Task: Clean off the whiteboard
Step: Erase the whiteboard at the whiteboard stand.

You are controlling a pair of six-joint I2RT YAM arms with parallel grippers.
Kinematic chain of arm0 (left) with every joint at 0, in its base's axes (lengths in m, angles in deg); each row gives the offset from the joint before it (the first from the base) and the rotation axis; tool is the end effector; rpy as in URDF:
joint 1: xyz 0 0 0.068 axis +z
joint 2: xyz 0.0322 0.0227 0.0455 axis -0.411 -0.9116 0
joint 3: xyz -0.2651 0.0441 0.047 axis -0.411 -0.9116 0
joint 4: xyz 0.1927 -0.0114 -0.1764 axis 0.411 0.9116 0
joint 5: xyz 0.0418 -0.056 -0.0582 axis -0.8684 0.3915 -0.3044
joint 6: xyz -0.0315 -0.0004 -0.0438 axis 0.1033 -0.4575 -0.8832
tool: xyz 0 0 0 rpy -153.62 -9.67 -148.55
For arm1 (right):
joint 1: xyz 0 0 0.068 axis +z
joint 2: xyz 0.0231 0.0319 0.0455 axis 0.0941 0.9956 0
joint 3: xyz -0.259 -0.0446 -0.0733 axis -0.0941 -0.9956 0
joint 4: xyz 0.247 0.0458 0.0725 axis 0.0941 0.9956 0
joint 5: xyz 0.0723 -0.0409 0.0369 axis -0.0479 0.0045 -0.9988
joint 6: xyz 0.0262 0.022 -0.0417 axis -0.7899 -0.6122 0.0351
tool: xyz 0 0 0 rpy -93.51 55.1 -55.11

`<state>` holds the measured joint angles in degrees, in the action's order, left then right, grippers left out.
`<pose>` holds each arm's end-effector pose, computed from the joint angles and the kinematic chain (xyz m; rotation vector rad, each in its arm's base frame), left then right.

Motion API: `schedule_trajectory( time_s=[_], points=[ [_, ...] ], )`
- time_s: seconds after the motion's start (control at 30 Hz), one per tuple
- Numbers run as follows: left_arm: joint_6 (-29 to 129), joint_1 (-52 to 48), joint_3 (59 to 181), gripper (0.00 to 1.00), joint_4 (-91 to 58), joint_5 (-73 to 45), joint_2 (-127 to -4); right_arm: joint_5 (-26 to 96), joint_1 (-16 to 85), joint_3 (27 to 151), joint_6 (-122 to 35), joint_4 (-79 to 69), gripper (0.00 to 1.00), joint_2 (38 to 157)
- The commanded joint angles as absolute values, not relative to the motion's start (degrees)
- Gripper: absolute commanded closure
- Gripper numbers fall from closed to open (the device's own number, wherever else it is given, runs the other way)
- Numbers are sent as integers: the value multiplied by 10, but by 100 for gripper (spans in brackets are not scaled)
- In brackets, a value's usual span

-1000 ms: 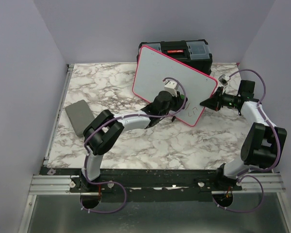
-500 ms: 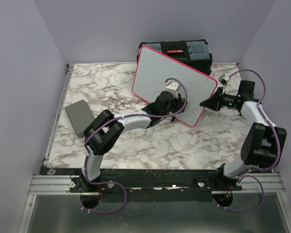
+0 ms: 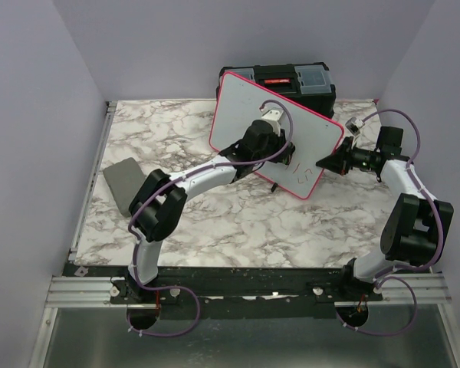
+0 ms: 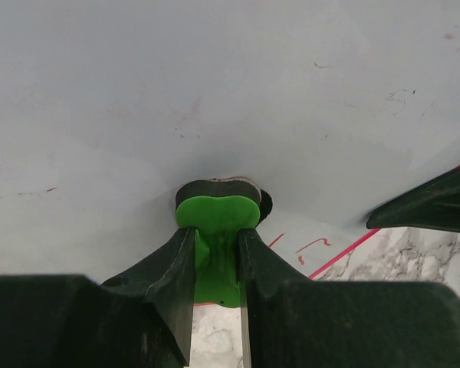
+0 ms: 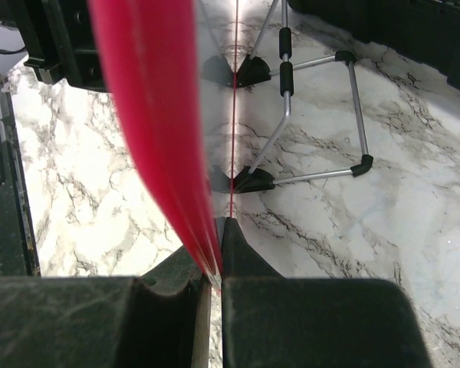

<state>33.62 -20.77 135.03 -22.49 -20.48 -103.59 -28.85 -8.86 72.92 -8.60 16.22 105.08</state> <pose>0.3363 -0.3379 0.2640 0.3167 1.9663 -0.8754 0.3104 -0.0438 0.2441 -0.7073 1.8132 1.0363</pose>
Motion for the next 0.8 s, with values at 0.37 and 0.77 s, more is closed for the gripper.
schedule_trajectory(
  time_s=[0.37,0.77],
  points=[
    [284,-235,1293,100,-347,-163,-1091,-357,-76,732,-101,231,99,1052],
    [280,-248,1195,100,-333,-228,-1053,-360,-76,734,-100,234,99,1047]
  ],
)
